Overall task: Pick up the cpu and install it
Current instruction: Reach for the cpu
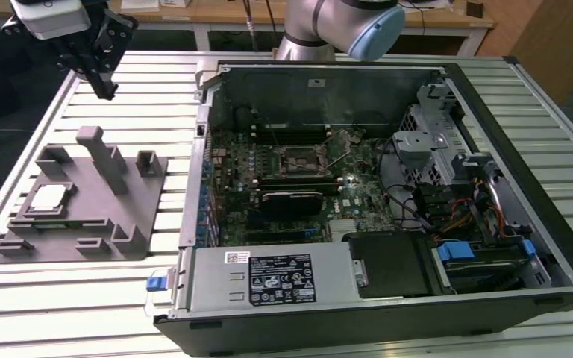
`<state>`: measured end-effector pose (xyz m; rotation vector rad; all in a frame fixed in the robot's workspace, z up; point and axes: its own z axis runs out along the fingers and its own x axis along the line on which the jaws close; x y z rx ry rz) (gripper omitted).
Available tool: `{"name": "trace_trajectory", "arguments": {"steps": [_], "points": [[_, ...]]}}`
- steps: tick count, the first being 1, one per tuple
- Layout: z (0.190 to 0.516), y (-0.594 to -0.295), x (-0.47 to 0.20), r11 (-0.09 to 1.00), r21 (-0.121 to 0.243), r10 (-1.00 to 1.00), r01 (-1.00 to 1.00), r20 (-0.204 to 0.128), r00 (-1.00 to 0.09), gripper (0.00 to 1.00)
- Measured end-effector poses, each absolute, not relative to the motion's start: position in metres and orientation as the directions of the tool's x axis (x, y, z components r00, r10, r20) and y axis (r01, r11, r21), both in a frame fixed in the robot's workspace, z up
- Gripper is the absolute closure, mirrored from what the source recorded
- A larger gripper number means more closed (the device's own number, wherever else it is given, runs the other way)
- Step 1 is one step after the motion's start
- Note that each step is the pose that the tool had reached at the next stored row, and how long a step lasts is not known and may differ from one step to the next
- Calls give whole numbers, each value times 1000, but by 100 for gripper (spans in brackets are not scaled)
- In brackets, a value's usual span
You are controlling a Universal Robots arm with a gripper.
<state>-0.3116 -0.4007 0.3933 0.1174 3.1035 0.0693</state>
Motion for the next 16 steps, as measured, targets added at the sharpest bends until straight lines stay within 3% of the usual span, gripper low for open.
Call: {"name": "trace_trajectory", "arguments": {"steps": [16], "points": [[393, -402, -346, 996, 47, 76, 75, -36, -996, 89]]}}
